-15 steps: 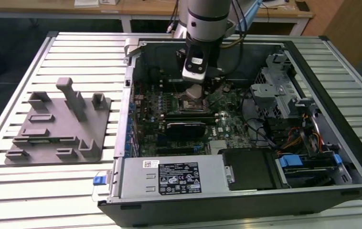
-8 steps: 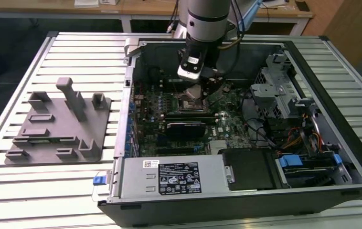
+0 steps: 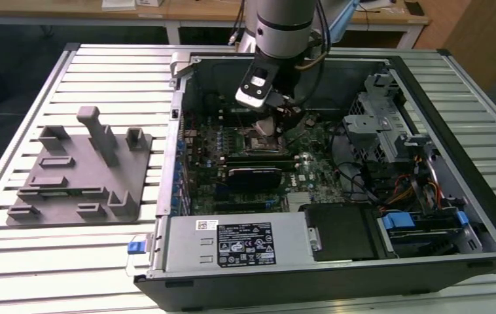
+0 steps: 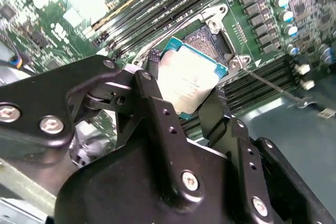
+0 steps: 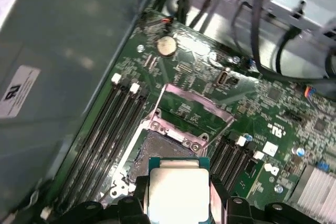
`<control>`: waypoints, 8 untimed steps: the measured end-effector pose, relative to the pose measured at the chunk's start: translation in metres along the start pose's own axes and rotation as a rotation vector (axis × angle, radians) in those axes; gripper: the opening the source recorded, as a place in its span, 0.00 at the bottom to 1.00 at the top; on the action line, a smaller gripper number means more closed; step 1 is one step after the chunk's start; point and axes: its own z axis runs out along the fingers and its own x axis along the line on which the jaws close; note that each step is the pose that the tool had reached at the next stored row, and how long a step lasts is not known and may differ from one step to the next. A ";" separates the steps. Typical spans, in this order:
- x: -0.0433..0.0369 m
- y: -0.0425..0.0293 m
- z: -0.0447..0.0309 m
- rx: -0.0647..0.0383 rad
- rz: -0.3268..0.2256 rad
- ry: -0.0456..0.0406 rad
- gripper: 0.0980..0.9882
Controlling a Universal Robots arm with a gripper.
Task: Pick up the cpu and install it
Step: 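Place the cpu into insertion slot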
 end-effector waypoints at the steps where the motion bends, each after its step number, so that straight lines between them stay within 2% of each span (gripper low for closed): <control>1: 0.0000 0.0000 0.0002 0.000 0.018 -0.0006 0.50; 8: 0.0000 -0.0001 0.0021 -0.002 0.146 -0.0049 0.50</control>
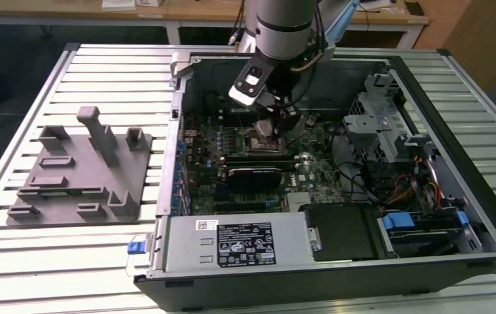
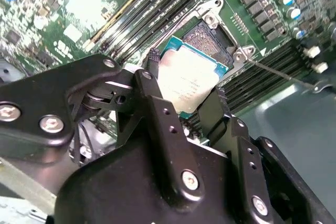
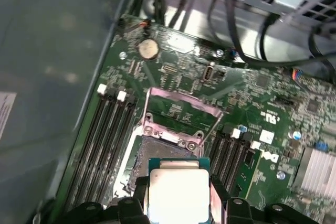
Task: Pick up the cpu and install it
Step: 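Place the cpu into insertion slot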
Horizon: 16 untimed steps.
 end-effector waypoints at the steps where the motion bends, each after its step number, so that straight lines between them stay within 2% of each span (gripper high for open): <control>1: 0.0000 0.0000 0.0003 0.000 0.018 -0.0006 0.50; 10: -0.0001 -0.0001 0.0035 -0.002 0.175 -0.0060 0.50; 16: -0.0001 -0.0003 0.0090 -0.002 0.179 -0.0060 0.50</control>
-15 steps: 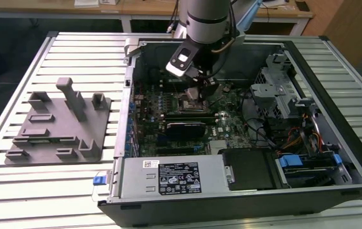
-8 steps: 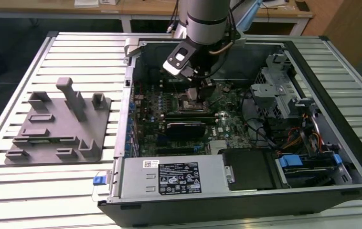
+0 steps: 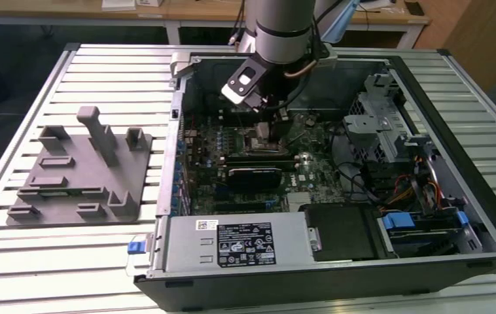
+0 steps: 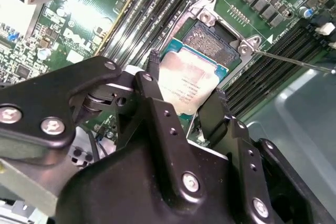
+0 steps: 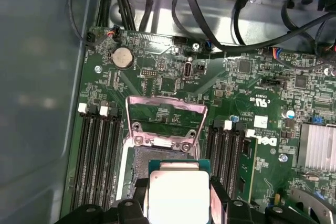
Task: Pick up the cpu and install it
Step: 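Place the cpu into insertion slot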
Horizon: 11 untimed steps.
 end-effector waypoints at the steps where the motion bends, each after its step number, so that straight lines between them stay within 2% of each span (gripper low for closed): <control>1: 0.0000 -0.0001 0.0016 0.000 0.000 0.0000 0.50; 6: 0.0001 -0.0016 0.0054 -0.013 0.000 -0.0016 0.50; 11: 0.0001 -0.0017 0.0057 -0.015 0.003 -0.0017 0.50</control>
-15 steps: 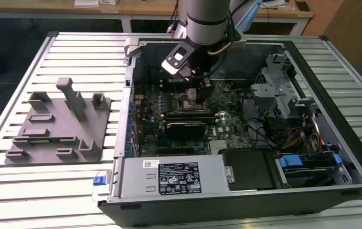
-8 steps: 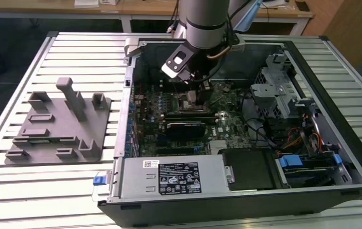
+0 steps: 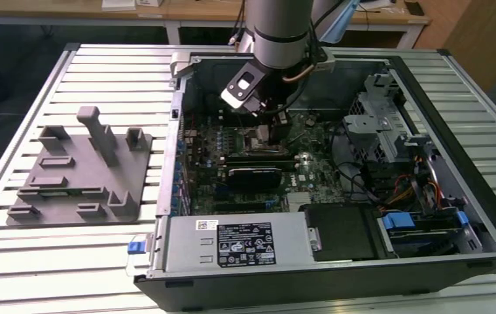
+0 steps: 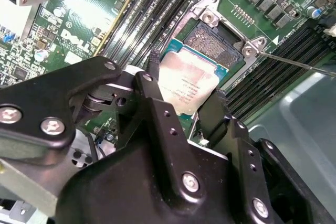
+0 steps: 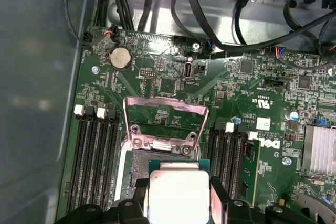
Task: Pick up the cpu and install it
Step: 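Place the cpu into insertion slot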
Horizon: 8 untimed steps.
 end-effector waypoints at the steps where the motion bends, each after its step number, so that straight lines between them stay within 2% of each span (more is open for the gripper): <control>1: 0.0000 0.0000 0.0000 0.000 0.000 0.0000 0.50; 8: 0.0000 -0.0006 0.0027 -0.006 0.050 -0.0031 0.50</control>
